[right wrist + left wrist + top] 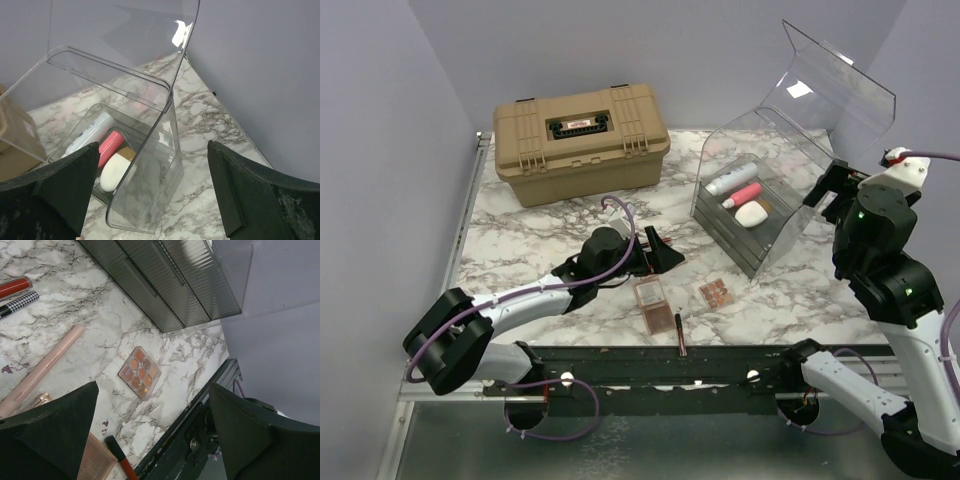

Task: Organize the makeup
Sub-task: Close the storage box at the center of the board.

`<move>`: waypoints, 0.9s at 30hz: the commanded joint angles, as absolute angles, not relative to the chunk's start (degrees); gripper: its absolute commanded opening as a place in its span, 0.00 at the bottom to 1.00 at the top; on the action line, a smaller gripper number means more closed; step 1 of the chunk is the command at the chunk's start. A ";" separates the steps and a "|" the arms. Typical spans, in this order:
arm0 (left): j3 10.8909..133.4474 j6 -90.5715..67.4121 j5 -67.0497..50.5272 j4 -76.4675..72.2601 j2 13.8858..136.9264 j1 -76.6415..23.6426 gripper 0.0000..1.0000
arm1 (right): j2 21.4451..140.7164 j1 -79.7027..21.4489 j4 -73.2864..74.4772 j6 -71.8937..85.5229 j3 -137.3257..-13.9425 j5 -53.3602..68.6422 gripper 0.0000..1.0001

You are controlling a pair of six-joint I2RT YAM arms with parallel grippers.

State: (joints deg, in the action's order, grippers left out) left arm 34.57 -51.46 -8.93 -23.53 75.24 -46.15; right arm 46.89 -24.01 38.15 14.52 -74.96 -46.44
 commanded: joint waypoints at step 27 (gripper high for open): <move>34.38 -48.63 -9.48 -24.08 70.88 -46.32 0.94 | 57.05 5.82 44.90 11.45 -85.03 -4.25 0.98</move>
State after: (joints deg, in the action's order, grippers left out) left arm 34.06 -50.78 -8.97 -23.53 72.14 -46.15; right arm 56.69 4.21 43.81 11.90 -82.50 -10.35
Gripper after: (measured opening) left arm 0.940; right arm 0.973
